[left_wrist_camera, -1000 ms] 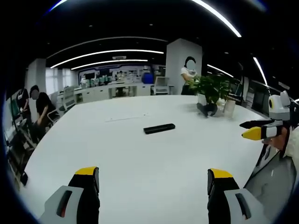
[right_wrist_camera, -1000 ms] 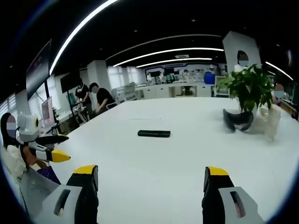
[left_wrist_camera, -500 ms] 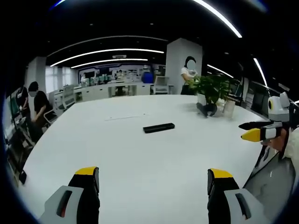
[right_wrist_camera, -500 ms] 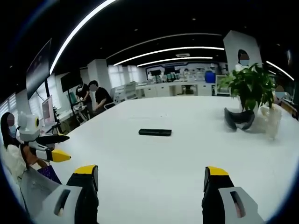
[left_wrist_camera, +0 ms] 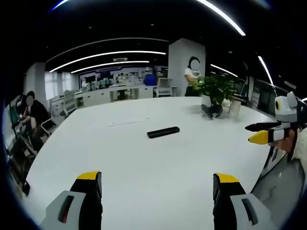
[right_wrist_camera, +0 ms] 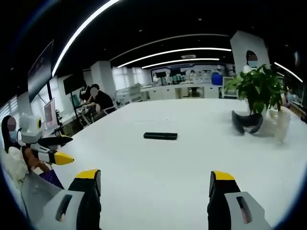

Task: Press the specified remote control buttons in sequence, fully releasing each button before pressing the next.

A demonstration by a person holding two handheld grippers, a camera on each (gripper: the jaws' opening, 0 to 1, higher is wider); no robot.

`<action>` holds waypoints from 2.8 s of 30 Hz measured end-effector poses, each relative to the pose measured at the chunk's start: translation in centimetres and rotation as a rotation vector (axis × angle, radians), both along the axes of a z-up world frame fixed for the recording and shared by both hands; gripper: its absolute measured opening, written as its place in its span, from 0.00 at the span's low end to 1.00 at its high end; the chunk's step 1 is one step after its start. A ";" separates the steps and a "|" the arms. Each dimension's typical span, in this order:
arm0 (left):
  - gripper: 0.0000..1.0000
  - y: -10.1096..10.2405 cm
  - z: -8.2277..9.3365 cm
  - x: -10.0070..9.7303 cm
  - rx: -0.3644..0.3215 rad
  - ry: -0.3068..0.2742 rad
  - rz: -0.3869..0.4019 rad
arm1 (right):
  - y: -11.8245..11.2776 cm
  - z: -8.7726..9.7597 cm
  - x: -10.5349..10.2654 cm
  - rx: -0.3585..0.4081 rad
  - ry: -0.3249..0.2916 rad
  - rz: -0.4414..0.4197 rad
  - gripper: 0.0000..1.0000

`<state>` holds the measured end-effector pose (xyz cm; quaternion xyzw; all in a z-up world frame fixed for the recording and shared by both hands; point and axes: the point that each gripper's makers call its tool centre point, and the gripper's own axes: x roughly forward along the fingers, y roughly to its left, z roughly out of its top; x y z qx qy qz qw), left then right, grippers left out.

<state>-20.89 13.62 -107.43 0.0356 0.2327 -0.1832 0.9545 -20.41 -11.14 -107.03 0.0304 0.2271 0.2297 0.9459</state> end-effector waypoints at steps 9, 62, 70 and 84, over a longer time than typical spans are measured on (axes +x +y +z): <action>0.98 -0.3 0.3 0.9 0.020 0.001 -0.015 | -0.2 0.0 0.0 0.009 0.002 -0.003 0.89; 0.75 -7.6 -1.6 18.3 0.227 0.087 -0.440 | 1.8 -3.6 -1.8 0.077 0.271 0.139 0.00; 0.70 -8.5 -3.3 21.2 0.299 0.109 -0.509 | 1.8 -4.3 -2.2 0.074 0.306 0.146 0.00; 0.63 -9.5 -6.7 25.0 0.392 0.166 -0.605 | 1.9 -5.6 -2.1 0.089 0.366 0.143 0.00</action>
